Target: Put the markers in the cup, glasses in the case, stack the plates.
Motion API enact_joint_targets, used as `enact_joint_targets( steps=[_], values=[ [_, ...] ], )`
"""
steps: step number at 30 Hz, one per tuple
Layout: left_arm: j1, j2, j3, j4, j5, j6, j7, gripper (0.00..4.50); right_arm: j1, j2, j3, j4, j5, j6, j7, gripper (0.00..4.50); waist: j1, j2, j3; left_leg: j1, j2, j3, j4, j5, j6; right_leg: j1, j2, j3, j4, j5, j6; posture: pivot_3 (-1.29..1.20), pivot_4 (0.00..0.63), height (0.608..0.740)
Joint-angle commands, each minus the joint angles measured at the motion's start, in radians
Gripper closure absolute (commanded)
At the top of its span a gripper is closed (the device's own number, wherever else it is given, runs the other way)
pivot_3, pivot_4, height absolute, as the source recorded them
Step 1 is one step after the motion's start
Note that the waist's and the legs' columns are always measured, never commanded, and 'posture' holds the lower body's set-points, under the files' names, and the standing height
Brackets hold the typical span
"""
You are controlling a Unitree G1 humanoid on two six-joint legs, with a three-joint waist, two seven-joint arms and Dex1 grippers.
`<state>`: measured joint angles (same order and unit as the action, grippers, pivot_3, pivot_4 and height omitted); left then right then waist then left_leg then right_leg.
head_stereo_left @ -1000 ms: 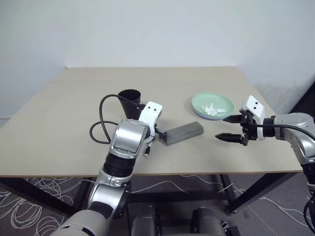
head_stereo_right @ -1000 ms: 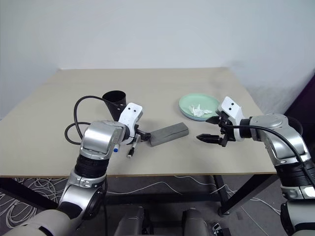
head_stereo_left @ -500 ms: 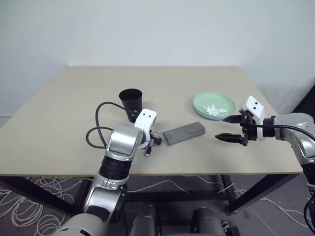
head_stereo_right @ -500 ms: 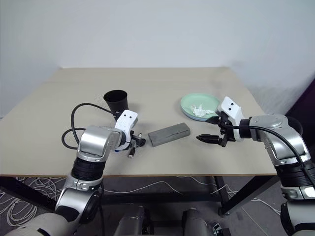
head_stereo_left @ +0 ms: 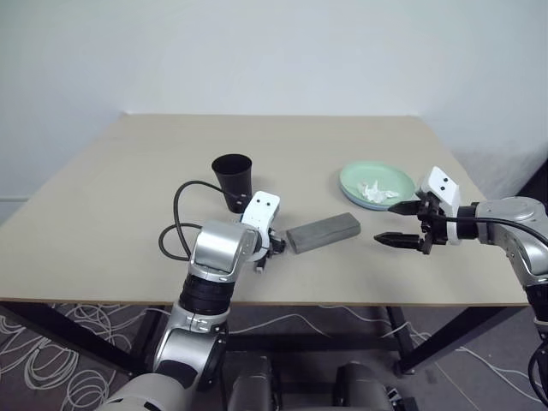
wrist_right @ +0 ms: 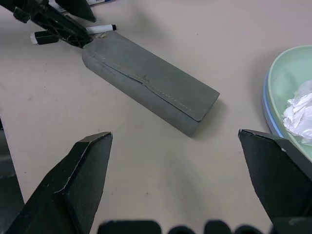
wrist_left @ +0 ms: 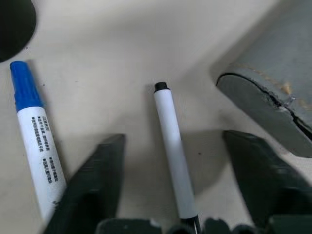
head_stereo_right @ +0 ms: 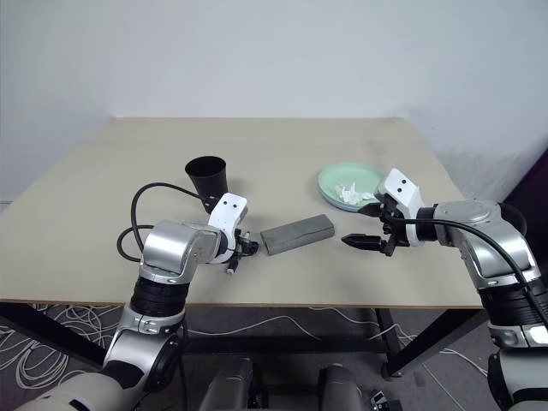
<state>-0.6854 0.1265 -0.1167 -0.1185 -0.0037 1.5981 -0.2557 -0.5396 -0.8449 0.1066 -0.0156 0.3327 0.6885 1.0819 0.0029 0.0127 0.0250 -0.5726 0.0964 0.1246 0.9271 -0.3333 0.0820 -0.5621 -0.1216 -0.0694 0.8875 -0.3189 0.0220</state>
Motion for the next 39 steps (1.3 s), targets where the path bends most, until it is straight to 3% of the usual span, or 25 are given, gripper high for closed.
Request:
enact_joint_targets(
  steps=[1, 6, 7, 16, 22, 26, 39],
  values=[
    [-0.006, 0.001, 0.006, 0.054, -0.025, 0.016, 0.023, 2.61, -0.024, 0.001, -0.025, -0.029, 0.006, -0.006, -0.007, 0.00, 0.000, 0.000, 0.000, 0.000, 0.000, 0.000, 0.000, 0.000, 0.000, 0.000, 0.000, 0.000, 0.000, 0.000, 0.000, 0.00, 0.000, 0.639],
    [-0.019, 0.011, 0.006, 0.075, -0.049, 0.016, 0.043, 4.33, -0.023, 0.004, -0.027, -0.030, 0.005, -0.005, -0.011, 0.00, 0.000, 0.000, 0.000, 0.000, 0.000, 0.000, 0.000, 0.000, 0.000, 0.000, 0.000, 0.000, 0.000, 0.000, 0.000, 0.00, 0.000, 0.639],
    [-0.021, 0.013, 0.005, 0.077, -0.054, 0.016, 0.045, 4.45, -0.024, 0.004, -0.026, -0.029, 0.006, -0.005, -0.012, 0.00, 0.000, 0.000, 0.000, 0.000, 0.000, 0.000, 0.000, 0.000, 0.000, 0.000, 0.000, 0.000, 0.000, 0.000, 0.000, 0.00, 0.000, 0.639],
    [-0.126, 0.030, 0.053, 0.078, -0.078, -0.040, 0.061, 4.45, -0.029, 0.009, -0.025, -0.024, 0.005, -0.010, -0.016, 0.00, 0.001, 0.000, 0.000, 0.000, 0.000, 0.000, 0.000, 0.000, 0.000, 0.000, 0.000, 0.000, 0.000, 0.000, 0.000, 0.00, 0.000, 0.639],
    [-0.248, 0.032, 0.168, 0.114, -0.158, -0.328, -0.013, 4.45, -0.041, 0.016, -0.022, -0.013, 0.000, -0.015, -0.015, 0.00, 0.001, -0.001, 0.001, -0.005, 0.000, 0.000, 0.000, 0.000, 0.000, -0.005, 0.000, 0.000, -0.001, 0.000, 0.000, 0.00, 0.000, 0.639],
    [-0.329, 0.060, 0.234, 0.209, -0.171, -0.622, -0.034, 4.45, -0.044, 0.020, -0.021, -0.015, 0.000, -0.016, -0.015, 0.00, 0.001, -0.001, 0.001, -0.006, 0.000, 0.001, 0.000, 0.001, 0.003, -0.005, 0.000, 0.000, -0.001, 0.000, 0.000, 0.00, 0.000, 0.639],
    [-0.320, 0.151, 0.272, 0.677, -0.100, -1.442, 0.033, 4.45, -0.045, 0.033, -0.023, -0.022, 0.000, -0.016, -0.020, 0.00, 0.002, -0.001, 0.001, -0.010, 0.000, 0.002, 0.002, 0.001, 0.002, -0.006, 0.001, -0.002, -0.001, 0.000, 0.000, 0.00, 0.000, 0.639]
  ],
)
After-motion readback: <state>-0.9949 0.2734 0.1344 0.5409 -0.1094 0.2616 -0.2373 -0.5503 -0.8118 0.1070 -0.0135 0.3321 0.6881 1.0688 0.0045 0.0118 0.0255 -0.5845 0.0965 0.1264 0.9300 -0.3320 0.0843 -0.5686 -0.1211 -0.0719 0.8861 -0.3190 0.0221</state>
